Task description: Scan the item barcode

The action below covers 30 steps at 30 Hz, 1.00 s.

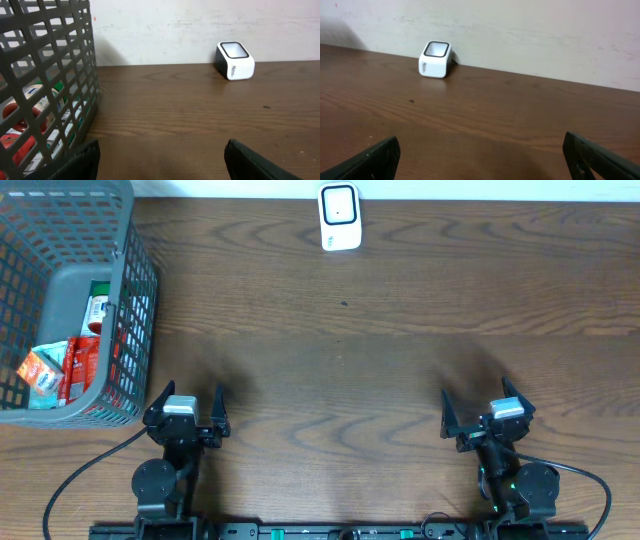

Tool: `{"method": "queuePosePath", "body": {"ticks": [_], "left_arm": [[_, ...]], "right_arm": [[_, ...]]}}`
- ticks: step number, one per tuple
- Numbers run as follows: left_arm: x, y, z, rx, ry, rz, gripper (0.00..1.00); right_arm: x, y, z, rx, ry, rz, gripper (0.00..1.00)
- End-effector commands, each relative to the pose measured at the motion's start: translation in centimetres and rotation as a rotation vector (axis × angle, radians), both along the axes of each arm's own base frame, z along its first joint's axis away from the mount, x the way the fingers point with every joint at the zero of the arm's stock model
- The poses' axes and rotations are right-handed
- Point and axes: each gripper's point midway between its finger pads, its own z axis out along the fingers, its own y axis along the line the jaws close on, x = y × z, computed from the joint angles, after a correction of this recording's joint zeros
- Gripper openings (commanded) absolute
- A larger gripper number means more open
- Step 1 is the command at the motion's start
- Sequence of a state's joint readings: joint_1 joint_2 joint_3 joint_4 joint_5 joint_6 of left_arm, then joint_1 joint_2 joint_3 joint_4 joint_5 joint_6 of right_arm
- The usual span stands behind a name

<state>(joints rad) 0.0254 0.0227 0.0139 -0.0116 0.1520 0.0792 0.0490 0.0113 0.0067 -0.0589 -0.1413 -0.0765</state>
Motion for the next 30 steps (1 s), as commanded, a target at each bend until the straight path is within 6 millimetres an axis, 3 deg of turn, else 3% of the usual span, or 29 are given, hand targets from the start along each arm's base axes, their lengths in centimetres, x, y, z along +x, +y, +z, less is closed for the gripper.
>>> {"method": "queuePosePath", "body": {"ticks": [1,3,7,11,16,19,22,25,27,30], "left_arm": [[-0.1,-0.5,-1.5,0.000,0.052,-0.034,0.80],[-0.2,-1.2,-1.0,-0.024,0.037,-0.069,0.93],[-0.7,-3.0,0.9,-0.072,0.010,-0.174,0.93],[-1.4,-3.2,4.1,-0.138,-0.005,-0.174,0.93],[-3.2,-3.2,10.3,-0.182,0.035,-0.166,0.93],[-4.4,-3.4,16.4,-0.193,0.130,-0.169,0.93],[-4.7,-3.5,21.0,-0.181,0.220,-0.169,0.93],[-3.7,-3.5,25.5,-0.189,0.237,-0.168,0.93],[-3.0,-3.6,26.9,-0.194,0.255,-0.176,0.93],[-2.4,-4.6,27.3,-0.191,0.283,-0.238,0.93]], "right_arm": [[0.0,-0.3,-0.1,0.008,0.003,-0.013,0.99],[0.0,-0.3,-0.1,0.008,0.003,-0.013,0.99],[0.0,-0.3,-0.1,0.008,0.003,-0.013,0.99],[0.0,-0.3,-0.1,0.008,0.003,-0.013,0.99],[0.0,-0.3,-0.1,0.008,0.003,-0.013,0.99],[0.0,-0.3,-0.1,0.008,0.003,-0.013,0.99],[0.0,-0.3,-0.1,0.008,0.003,-0.013,0.99],[0.0,-0.3,-0.1,0.008,0.003,-0.013,0.99],[0.0,-0.3,-0.1,0.008,0.003,-0.013,0.99],[0.0,-0.3,-0.1,0.008,0.003,-0.013,0.99]]}}
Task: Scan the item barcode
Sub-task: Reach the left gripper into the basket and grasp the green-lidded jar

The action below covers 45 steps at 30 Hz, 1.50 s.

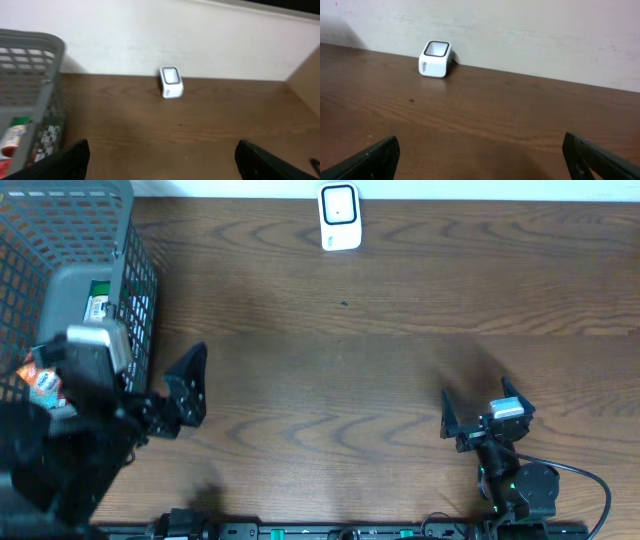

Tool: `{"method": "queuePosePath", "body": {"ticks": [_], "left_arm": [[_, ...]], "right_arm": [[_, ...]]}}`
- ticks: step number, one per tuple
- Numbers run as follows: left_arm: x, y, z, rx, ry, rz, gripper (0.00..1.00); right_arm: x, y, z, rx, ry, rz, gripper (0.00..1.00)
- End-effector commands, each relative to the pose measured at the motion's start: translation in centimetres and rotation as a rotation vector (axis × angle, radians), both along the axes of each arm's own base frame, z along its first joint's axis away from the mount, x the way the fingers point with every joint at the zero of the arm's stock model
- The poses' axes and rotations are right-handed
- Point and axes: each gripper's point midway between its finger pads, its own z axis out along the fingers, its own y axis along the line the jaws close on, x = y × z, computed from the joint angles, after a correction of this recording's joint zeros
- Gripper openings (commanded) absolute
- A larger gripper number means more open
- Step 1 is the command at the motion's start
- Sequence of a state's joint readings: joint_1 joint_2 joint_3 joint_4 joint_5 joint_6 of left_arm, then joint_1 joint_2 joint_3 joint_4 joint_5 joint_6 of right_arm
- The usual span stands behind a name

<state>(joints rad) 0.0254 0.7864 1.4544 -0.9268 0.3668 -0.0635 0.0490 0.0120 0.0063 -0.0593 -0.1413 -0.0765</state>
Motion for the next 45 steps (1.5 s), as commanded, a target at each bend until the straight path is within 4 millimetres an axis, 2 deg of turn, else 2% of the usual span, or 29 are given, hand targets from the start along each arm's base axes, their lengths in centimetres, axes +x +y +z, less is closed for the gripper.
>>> {"method": "queuePosePath", "body": {"ticks": [1,2,7,9,15,19,20,21,24,25,30,36,42,45], "left_arm": [[1.3,-0.8,1.1,0.022,-0.015,-0.065,0.93],[1.8,-0.7,1.7,0.043,-0.042,-0.066,1.00],[3.6,-0.6,3.4,-0.011,0.048,-0.046,0.98],[5.1,0.3,4.3,0.000,0.137,-0.009,0.98],[9.1,6.0,4.8,0.034,0.264,0.209,0.98],[11.5,11.3,3.4,0.054,0.311,0.362,0.98],[12.0,12.5,3.0,0.072,0.323,0.387,0.98],[12.7,14.6,1.9,0.096,0.350,0.417,0.98],[13.6,17.8,-0.1,0.093,0.412,0.471,0.98],[14.2,19.6,-1.6,0.077,0.456,0.501,0.98],[16.0,23.3,-6.7,0.033,0.598,0.540,0.98],[17.8,26.4,-11.8,0.012,0.709,0.543,0.98],[19.3,27.3,-16.0,0.018,0.795,0.500,0.98],[20.0,27.7,-18.8,0.003,0.854,0.485,0.98]], "right_arm": [[0.0,-0.3,0.0,0.009,0.001,-0.013,0.99],[0.0,-0.3,0.0,0.009,0.001,-0.013,0.99],[0.0,-0.3,0.0,0.009,0.001,-0.013,0.99],[0.0,-0.3,0.0,0.009,0.001,-0.013,0.99],[0.0,-0.3,0.0,0.009,0.001,-0.013,0.99],[0.0,-0.3,0.0,0.009,0.001,-0.013,0.99],[0.0,-0.3,0.0,0.009,0.001,-0.013,0.99],[0.0,-0.3,0.0,0.009,0.001,-0.013,0.99],[0.0,-0.3,0.0,0.009,0.001,-0.013,0.99],[0.0,-0.3,0.0,0.009,0.001,-0.013,0.99],[0.0,-0.3,0.0,0.009,0.001,-0.013,0.99],[0.0,-0.3,0.0,0.009,0.001,-0.013,0.99],[0.0,-0.3,0.0,0.009,0.001,-0.013,0.99],[0.0,-0.3,0.0,0.009,0.001,-0.013,0.99]]}}
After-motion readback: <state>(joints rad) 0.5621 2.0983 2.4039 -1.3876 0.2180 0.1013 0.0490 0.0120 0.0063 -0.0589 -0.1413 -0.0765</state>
